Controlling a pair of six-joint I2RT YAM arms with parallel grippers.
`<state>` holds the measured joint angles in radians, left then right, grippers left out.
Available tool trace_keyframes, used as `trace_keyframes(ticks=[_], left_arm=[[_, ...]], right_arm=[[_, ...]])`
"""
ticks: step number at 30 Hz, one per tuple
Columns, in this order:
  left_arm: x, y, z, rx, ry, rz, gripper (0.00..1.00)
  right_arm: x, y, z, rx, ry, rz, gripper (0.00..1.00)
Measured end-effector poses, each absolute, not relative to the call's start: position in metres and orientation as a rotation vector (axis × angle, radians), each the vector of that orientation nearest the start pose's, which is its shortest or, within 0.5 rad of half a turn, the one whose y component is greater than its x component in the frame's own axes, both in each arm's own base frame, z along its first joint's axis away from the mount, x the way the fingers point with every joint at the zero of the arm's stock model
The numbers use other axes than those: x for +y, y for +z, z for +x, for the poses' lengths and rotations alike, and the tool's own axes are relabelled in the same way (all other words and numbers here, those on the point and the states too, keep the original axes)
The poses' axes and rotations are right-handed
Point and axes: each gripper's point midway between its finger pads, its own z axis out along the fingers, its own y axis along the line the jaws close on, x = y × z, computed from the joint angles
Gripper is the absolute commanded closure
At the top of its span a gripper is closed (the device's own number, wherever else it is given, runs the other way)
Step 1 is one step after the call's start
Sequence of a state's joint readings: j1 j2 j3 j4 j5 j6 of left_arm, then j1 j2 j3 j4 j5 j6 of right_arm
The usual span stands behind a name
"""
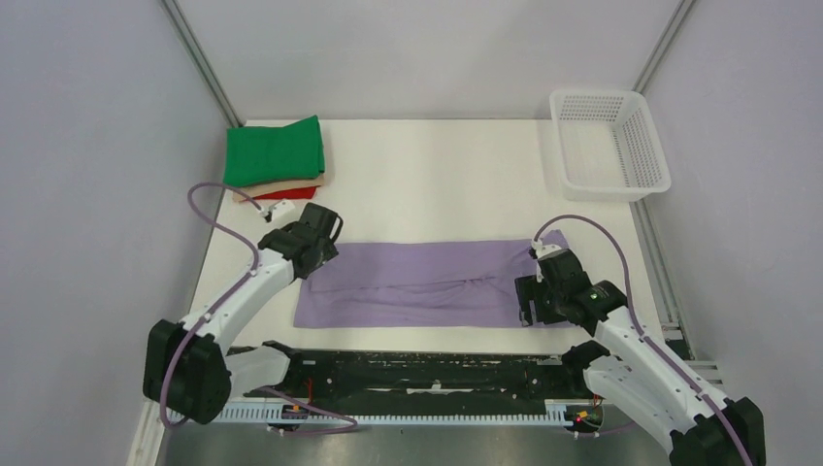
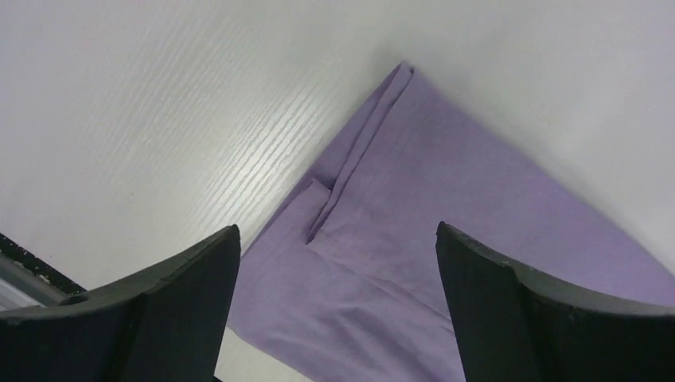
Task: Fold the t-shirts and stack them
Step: Fold the other side of the tshirt into a rectangle
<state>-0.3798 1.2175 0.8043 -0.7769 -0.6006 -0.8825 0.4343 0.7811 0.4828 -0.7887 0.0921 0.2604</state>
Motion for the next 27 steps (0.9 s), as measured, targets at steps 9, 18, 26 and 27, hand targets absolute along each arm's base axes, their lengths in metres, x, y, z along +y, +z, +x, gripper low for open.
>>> trace_keyframes(ticks=[9, 18, 26, 27], left_arm=[[-0.047, 0.138, 0.255, 2.229, -0.006, -0.762, 0.00], [-0.112, 0.092, 0.276, 2.432, -0.290, -0.612, 0.00], [-0.115, 0.059, 0.262, 2.521, -0.286, -0.606, 0.00], [-0.115, 0.059, 0.262, 2.520, -0.285, -0.607, 0.00]], right_arm=[[0.087, 0.081, 0.166, 2.518, 0.262, -0.282, 0.02], [0.101, 0.082, 0.214, 2.376, 0.262, -0.223, 0.02], [0.118, 0.033, 0.197, 2.511, 0.369, -0.336, 0.02], [0.122, 0.031, 0.193, 2.512, 0.405, -0.365, 0.02]])
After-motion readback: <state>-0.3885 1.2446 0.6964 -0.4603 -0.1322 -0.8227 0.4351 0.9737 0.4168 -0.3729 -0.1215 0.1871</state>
